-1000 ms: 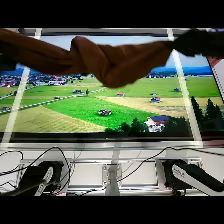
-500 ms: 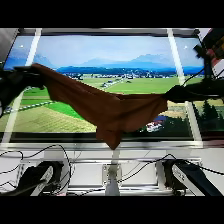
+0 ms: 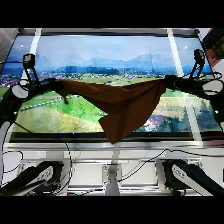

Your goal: Fold the clothes and pants, and hang the long-sleeved shirts on hangers.

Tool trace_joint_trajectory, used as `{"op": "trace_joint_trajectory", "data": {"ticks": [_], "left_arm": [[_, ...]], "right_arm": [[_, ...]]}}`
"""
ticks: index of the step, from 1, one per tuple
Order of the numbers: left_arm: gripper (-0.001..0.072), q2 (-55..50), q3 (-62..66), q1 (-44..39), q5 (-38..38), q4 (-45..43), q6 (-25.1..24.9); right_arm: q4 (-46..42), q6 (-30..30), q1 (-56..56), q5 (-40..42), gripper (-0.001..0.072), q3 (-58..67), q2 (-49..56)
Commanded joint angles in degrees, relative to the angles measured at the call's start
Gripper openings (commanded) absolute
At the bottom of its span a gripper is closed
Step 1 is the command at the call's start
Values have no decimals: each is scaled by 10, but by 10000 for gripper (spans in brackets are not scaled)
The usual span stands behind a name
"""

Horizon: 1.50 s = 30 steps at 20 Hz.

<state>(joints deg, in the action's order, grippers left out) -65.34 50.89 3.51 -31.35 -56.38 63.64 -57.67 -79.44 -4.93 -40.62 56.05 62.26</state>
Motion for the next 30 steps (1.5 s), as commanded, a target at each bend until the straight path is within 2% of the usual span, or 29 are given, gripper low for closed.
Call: {"op": "trace_joint_trajectory", "data": {"ticks": [1,4,6,8,10,13,15,17,21,24,27,30], "left_arm": [[17,-35,0,0,47,73,0],[17,-28,0,0,69,92,-1],[17,-10,0,1,47,72,-10],[16,35,1,2,-3,34,-31],[16,99,1,2,-68,-14,-30],[15,230,1,2,-138,-78,-30],[15,321,1,2,-169,-102,-30],[13,406,1,2,-183,-107,-23],[13,480,1,2,-183,-148,41],[13,431,0,2,-220,-186,67],[13,293,0,2,-211,-162,55],[14,99,0,1,-149,-70,-28]], "right_arm": [[-3,0,0,157,10,-6,58],[-3,0,0,175,10,-6,80],[-11,2,-3,141,11,-2,70],[-21,33,-14,33,10,26,45],[-47,63,-24,-121,10,75,9],[-86,72,-23,-313,10,167,-59],[-96,71,-23,-418,10,229,-111],[-97,71,-23,-476,9,278,-160],[-108,68,-23,-439,9,313,-231],[-153,37,-23,-434,8,301,-213],[-157,30,-23,-420,9,252,-123],[-138,30,-23,-368,9,221,17]]}}
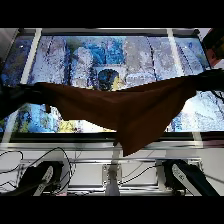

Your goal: Fold the clothes and pants, and hang the long-sleeved shirts on hangers.

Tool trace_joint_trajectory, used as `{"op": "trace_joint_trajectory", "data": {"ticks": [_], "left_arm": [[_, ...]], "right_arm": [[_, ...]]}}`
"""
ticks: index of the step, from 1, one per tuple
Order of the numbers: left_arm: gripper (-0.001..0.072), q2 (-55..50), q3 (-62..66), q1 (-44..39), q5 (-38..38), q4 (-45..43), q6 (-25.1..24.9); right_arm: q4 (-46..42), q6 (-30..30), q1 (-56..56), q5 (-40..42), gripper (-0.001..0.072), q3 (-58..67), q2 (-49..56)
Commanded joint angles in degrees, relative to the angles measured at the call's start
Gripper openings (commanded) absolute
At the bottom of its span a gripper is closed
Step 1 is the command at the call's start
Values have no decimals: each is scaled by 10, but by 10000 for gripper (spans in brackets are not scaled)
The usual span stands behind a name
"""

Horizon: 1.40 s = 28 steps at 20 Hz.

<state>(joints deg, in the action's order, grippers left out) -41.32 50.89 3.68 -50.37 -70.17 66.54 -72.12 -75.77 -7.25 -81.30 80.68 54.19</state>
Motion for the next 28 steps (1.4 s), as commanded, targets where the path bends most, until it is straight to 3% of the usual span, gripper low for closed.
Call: {"op": "trace_joint_trajectory", "data": {"ticks": [1,4,8,12,13,15,16,20,21,22,23,26,28], "left_arm": [[14,-203,1,0,74,108,-99],[15,-357,36,0,143,226,-180],[15,-446,97,0,192,341,-182],[16,-449,104,0,269,407,-182],[75,-449,104,0,272,407,-182],[603,-449,104,0,273,407,-182],[705,-449,104,0,271,407,-181],[704,-424,104,32,204,332,-174],[665,-412,104,52,157,307,-140],[528,-402,104,74,93,288,-104],[466,-394,104,99,13,264,-100],[466,-391,92,159,-175,178,-99],[470,-391,59,178,-199,181,-100]], "right_arm": [[8,-7,0,70,9,-26,154],[21,-7,0,183,10,-26,292],[95,-7,0,264,10,-26,384],[148,-7,0,367,11,-26,382],[154,-7,0,391,60,-26,381],[153,-10,0,414,461,-26,381],[151,-23,0,413,594,-26,381],[95,-31,0,385,584,-25,371],[70,-31,-1,379,583,-25,366],[48,-31,-3,372,583,-25,362],[38,-31,-7,365,583,-25,358],[37,-31,-24,343,582,-25,355],[34,-31,-31,332,582,-25,355]]}}
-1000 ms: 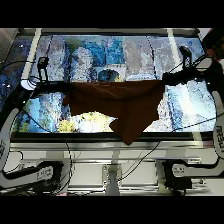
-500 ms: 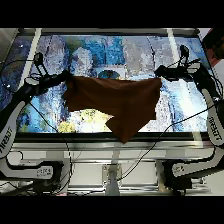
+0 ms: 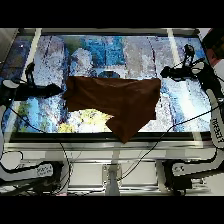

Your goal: Fold the clothes and pants, and hang the long-sleeved shirts on hangers.

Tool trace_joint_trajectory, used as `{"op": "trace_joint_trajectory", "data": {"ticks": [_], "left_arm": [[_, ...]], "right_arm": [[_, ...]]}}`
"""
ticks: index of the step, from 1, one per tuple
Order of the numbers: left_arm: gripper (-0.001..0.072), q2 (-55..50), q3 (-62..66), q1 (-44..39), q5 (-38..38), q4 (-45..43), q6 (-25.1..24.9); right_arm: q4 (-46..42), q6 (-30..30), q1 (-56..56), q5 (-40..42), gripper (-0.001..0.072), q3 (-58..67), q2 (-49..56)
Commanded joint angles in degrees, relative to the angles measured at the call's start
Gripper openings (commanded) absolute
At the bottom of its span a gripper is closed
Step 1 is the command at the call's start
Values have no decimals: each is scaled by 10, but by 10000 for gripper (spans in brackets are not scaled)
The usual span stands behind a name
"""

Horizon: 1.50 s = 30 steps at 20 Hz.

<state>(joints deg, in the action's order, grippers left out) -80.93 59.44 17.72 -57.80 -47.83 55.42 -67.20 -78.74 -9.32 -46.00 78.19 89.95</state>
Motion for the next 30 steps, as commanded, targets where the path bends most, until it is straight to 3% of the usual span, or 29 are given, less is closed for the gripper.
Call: {"op": "trace_joint_trajectory", "data": {"ticks": [1,7,15,24,28,29,30], "left_arm": [[480,3,-44,38,-119,-42,10],[490,-28,-97,-18,-90,-37,8],[490,-58,-97,-72,38,10,8],[479,-58,-97,-61,51,3,12],[171,-58,-97,-66,56,5,12],[44,-59,-97,-68,56,5,12],[17,-60,-97,-70,56,5,12]], "right_arm": [[-16,-1,-12,-23,583,0,-3],[-18,-1,-12,-25,582,0,-3],[-17,-1,-12,-46,582,0,-3],[-17,-1,-12,-57,582,0,-3],[-21,-1,-12,-79,581,0,-3],[-28,-1,-12,-90,559,0,-3],[-46,-1,-12,-105,488,0,-3]]}}
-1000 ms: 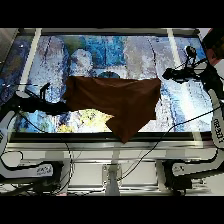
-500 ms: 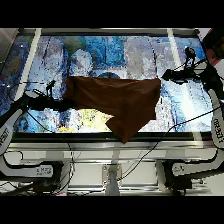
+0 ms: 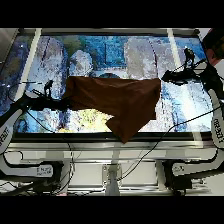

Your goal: Fold the clothes and pants, and hang the long-sleeved shirts on hangers.

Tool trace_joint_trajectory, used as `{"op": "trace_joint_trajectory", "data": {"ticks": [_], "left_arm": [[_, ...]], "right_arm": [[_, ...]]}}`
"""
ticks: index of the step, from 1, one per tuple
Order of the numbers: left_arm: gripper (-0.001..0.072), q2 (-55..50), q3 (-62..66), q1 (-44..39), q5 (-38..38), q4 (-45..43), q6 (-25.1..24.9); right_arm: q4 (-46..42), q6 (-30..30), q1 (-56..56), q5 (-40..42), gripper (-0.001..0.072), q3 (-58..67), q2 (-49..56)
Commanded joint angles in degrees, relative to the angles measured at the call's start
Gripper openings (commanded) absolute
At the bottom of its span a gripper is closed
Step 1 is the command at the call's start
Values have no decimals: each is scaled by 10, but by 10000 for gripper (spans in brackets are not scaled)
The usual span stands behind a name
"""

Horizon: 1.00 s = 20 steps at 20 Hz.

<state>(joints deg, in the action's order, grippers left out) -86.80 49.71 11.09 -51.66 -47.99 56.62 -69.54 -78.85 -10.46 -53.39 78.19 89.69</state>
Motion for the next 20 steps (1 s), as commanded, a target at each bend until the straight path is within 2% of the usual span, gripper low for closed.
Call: {"op": "trace_joint_trajectory", "data": {"ticks": [1,4,6,9,12,20], "left_arm": [[16,-2,0,-7,-6,6,0],[16,-2,1,-7,-6,7,0],[17,-2,1,-7,-6,7,0],[16,-2,1,-7,-6,7,0],[17,-2,1,-7,-6,7,0],[17,-2,0,-7,-6,22,0]], "right_arm": [[-47,0,0,-52,444,0,0],[-116,13,-16,-145,431,-2,0],[-109,54,-38,-205,371,-22,0],[-42,124,-56,-272,372,-91,0],[45,184,-51,-269,373,-172,0],[81,196,-45,-170,372,-250,0]]}}
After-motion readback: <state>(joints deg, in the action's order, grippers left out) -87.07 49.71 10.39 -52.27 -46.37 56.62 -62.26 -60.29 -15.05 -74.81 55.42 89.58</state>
